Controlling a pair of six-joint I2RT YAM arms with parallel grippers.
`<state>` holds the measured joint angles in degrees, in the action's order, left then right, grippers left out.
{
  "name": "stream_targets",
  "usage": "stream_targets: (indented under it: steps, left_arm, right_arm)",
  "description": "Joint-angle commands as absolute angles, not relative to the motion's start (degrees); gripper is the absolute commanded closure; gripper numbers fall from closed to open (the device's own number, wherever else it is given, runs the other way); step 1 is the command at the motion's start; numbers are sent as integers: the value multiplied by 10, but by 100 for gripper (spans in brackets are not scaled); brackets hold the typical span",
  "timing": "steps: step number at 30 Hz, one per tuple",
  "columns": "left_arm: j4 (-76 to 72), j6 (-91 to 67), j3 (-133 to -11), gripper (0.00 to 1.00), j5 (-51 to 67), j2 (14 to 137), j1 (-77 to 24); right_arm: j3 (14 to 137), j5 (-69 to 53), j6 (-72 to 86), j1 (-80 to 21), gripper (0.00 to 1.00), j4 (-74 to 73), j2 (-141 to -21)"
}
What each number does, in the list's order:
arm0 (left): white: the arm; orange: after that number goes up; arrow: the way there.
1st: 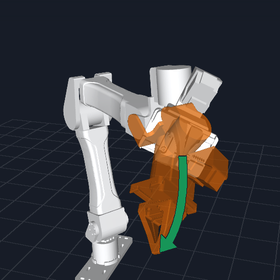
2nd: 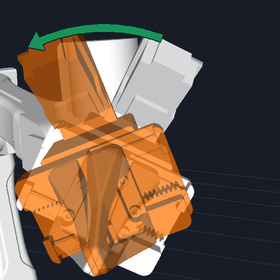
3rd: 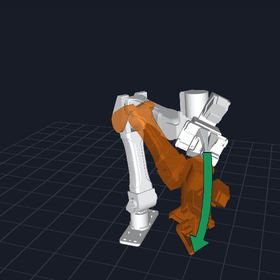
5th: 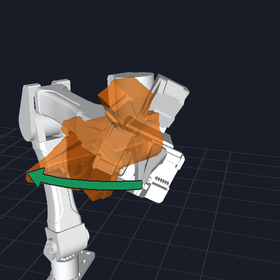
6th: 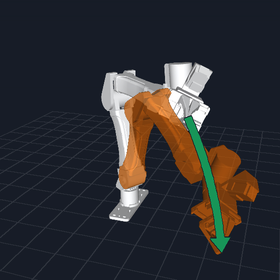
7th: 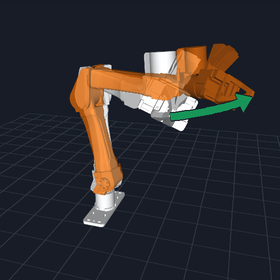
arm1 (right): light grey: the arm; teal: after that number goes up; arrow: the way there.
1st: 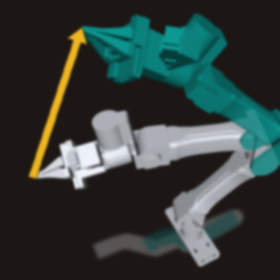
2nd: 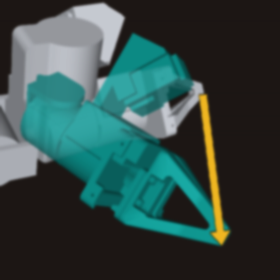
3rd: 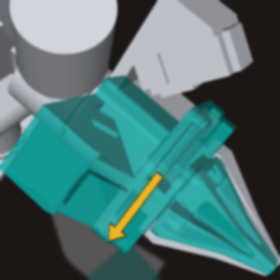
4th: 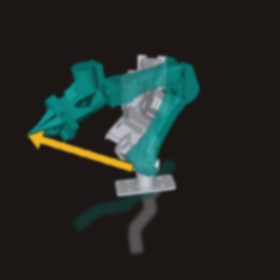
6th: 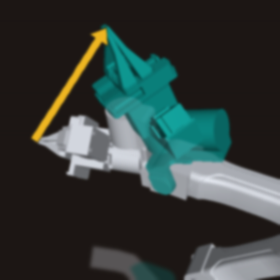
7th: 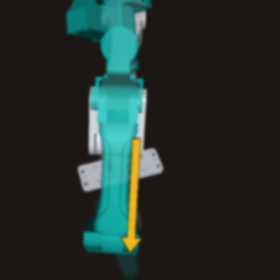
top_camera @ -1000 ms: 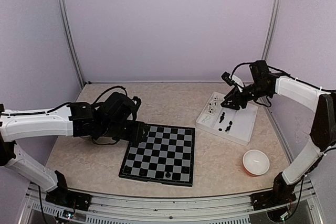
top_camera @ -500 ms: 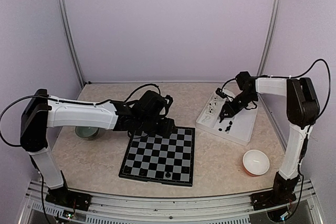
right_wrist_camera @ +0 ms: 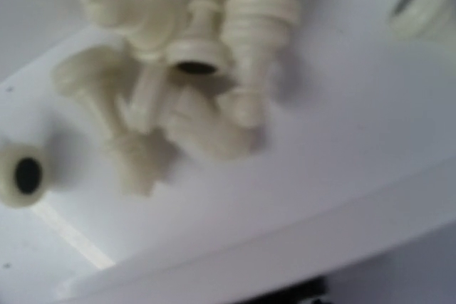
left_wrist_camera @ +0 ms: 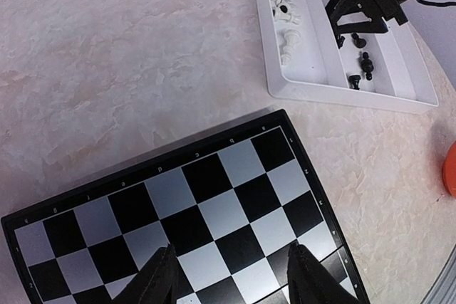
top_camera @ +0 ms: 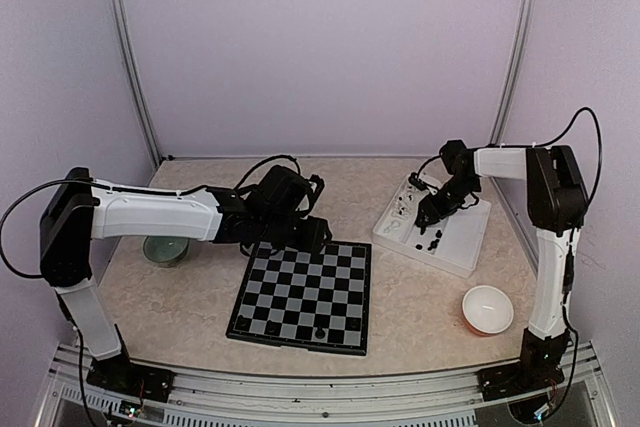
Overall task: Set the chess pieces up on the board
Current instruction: Pick up the knight from the storage box.
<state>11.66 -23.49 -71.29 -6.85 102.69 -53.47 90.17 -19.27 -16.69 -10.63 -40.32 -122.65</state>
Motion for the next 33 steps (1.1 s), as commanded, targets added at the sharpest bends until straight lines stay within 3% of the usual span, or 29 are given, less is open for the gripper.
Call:
stream_targets:
  steps: [1,13,23,33]
  left_arm:
    - [105,-234,-707,47,-58,1020,-534]
    - [103,-237,-706,47,-55,1021,-534]
    - [101,-243,-699,47,-52,1016,-536]
    - [79,-237,-756,47,-16,1023,-534]
  right_arm:
    - [896,-158,-157,-112,50,-416,-1239]
    - [814,-117,-170,-127,58,-397,-1165]
    - [813,-120,-172,-129,90,-401,-1162]
    - [772,-152,-200,-127,95,-390,-1032]
